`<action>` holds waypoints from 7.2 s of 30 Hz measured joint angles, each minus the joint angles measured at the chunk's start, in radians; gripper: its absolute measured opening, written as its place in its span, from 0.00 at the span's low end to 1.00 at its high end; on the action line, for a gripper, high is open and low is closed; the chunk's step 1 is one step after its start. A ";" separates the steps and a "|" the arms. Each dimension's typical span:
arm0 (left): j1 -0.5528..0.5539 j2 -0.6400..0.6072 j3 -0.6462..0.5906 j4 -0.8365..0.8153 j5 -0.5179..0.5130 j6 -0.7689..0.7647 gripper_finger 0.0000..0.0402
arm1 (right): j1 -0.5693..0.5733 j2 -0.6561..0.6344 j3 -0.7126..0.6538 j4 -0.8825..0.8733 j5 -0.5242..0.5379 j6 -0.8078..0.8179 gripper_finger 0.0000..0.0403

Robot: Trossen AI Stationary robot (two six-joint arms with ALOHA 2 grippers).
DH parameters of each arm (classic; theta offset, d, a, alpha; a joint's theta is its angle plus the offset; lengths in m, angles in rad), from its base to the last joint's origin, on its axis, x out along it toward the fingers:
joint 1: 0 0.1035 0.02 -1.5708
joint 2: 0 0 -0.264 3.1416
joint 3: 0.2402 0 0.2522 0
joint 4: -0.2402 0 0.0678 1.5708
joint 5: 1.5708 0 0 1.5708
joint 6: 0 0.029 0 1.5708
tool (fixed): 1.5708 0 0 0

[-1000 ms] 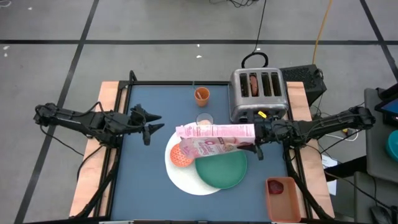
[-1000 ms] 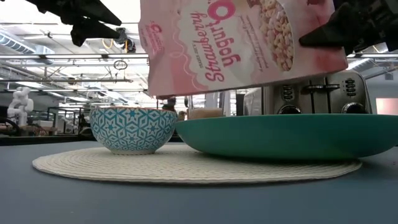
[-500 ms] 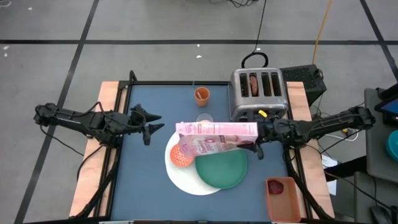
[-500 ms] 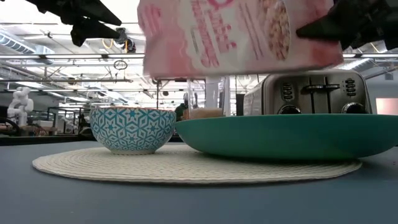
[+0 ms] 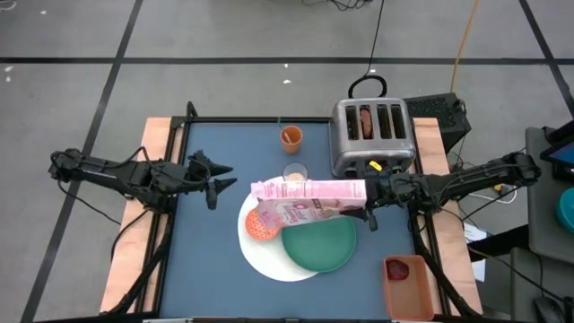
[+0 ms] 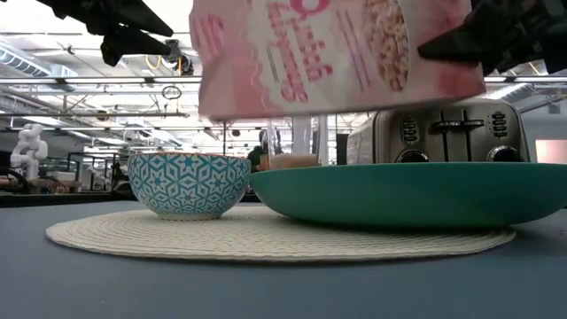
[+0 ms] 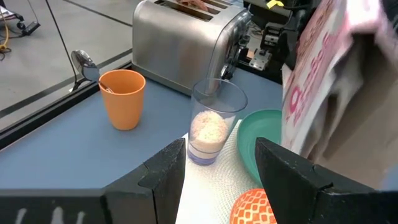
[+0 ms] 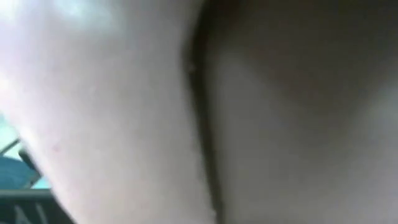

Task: Arrange a breakfast setting
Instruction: Pour the cereal from the cereal box into the orange bowl

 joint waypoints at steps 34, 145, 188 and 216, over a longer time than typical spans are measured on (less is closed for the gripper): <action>0.000 0.000 0.000 0.000 0.000 -0.002 0.49 | 0.000 0.029 0.049 -0.030 0.000 -0.052 0.53; 0.000 0.000 0.000 0.000 0.000 -0.014 0.49 | 0.000 0.067 0.201 -0.250 0.000 -0.113 0.53; -0.008 -0.162 0.117 -0.197 0.000 0.080 0.49 | 0.000 0.065 0.201 -0.138 0.059 -0.099 0.53; -0.008 -0.129 0.117 -0.181 0.000 0.069 0.49 | -0.002 -0.030 0.201 0.121 0.140 -0.211 0.53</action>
